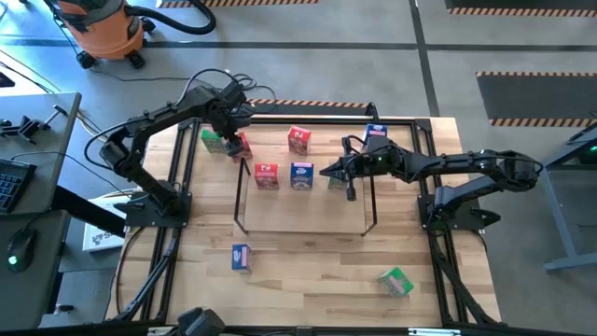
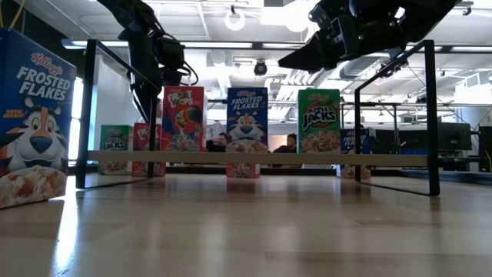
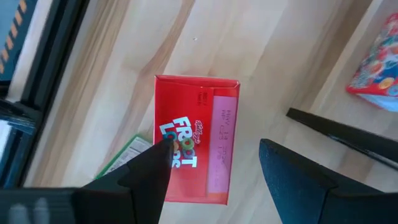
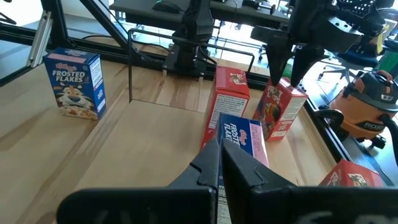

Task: Stack cereal on shelf
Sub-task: Put the left red cereal box on the shelf aligned with the other red cereal box

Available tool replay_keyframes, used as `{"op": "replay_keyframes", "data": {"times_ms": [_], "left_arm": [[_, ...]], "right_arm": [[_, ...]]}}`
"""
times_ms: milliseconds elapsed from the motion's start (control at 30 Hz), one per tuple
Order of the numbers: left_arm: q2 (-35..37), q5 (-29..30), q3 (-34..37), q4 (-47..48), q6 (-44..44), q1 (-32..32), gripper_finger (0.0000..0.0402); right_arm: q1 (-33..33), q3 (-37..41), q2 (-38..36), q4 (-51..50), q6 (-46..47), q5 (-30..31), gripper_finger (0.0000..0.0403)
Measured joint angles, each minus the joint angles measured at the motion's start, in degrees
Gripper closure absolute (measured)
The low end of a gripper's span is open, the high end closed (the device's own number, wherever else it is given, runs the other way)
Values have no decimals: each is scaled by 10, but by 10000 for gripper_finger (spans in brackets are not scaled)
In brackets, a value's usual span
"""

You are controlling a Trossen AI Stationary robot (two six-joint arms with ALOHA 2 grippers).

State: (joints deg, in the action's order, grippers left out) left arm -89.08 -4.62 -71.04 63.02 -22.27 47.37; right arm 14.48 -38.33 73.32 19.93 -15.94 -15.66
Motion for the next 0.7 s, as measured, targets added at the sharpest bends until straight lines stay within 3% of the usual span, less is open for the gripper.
{"op": "replay_keyframes", "data": {"times_ms": [700], "left_arm": [[2,32,-7,3,7,-10,167]], "right_arm": [[0,0,0,-4,0,0,403]]}}
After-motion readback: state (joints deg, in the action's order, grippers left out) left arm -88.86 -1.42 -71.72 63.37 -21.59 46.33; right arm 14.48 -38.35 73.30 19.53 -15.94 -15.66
